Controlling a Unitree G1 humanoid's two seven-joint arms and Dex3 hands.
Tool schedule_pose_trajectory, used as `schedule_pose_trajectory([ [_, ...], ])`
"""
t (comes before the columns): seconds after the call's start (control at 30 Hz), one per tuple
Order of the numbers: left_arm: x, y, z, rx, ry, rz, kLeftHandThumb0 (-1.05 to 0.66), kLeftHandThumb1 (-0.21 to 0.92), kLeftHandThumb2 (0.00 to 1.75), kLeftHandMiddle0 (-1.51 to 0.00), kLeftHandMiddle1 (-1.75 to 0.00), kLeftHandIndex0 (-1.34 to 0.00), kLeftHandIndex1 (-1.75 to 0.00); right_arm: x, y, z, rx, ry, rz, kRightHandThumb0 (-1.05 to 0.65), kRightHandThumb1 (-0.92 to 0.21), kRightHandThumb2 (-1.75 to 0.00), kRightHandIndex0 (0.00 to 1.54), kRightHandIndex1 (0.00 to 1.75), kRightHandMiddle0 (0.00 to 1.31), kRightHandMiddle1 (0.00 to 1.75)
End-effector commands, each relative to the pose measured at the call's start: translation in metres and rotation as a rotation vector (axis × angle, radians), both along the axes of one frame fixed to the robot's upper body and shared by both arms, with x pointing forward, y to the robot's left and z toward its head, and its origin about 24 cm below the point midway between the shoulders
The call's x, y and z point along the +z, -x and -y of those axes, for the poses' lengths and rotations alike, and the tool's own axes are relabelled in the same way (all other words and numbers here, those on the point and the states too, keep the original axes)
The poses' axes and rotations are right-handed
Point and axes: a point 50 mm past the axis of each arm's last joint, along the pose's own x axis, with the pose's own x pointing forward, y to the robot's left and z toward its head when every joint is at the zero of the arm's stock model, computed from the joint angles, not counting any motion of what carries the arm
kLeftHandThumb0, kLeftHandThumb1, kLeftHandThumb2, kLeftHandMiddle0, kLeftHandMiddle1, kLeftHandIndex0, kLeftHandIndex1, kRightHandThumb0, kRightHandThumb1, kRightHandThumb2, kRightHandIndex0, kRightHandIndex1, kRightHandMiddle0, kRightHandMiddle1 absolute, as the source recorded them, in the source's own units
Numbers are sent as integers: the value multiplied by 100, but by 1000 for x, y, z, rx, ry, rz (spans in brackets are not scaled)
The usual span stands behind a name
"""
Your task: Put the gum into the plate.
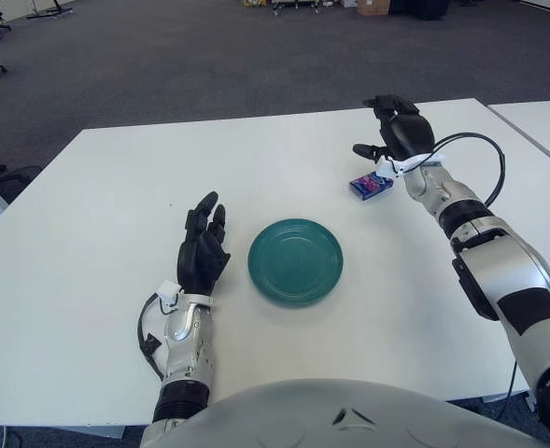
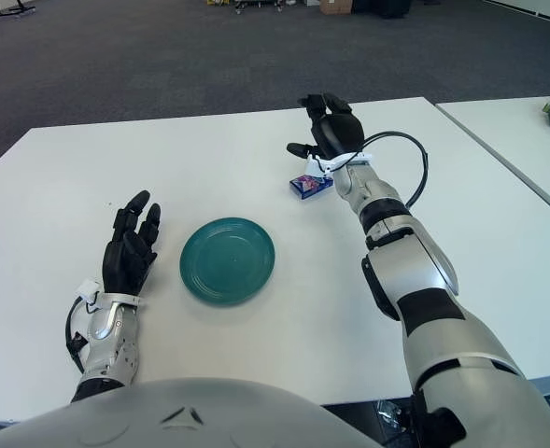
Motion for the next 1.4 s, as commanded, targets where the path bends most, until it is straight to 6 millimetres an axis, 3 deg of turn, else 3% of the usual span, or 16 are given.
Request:
schedule_pose_trajectory([
  [0.0, -34, 28, 21, 32, 100, -162, -98, 92, 91, -23, -1, 0, -63, -4, 0, -4, 8, 22, -36, -77, -92, -68, 22, 1, 0, 67],
  [0.53, -31, 25, 22, 9, 99, -147, -102, 92, 93, -22, 0, 0, -59, -54, 22, 6, 12, 131, -296, -85, -92, -70, 28, 2, 0, 60],
  [0.93, -28, 24, 26, 7, 79, -142, -101, 92, 90, -22, 0, 0, -59, -74, 32, 4, 30, 231, -405, -84, -92, -74, 23, 0, 0, 50],
  [1.37, -31, 26, 24, 17, 70, -159, -98, 92, 90, -21, 0, 0, -61, -83, 34, 14, -6, 347, -524, -80, -92, -75, 24, 1, 0, 40],
])
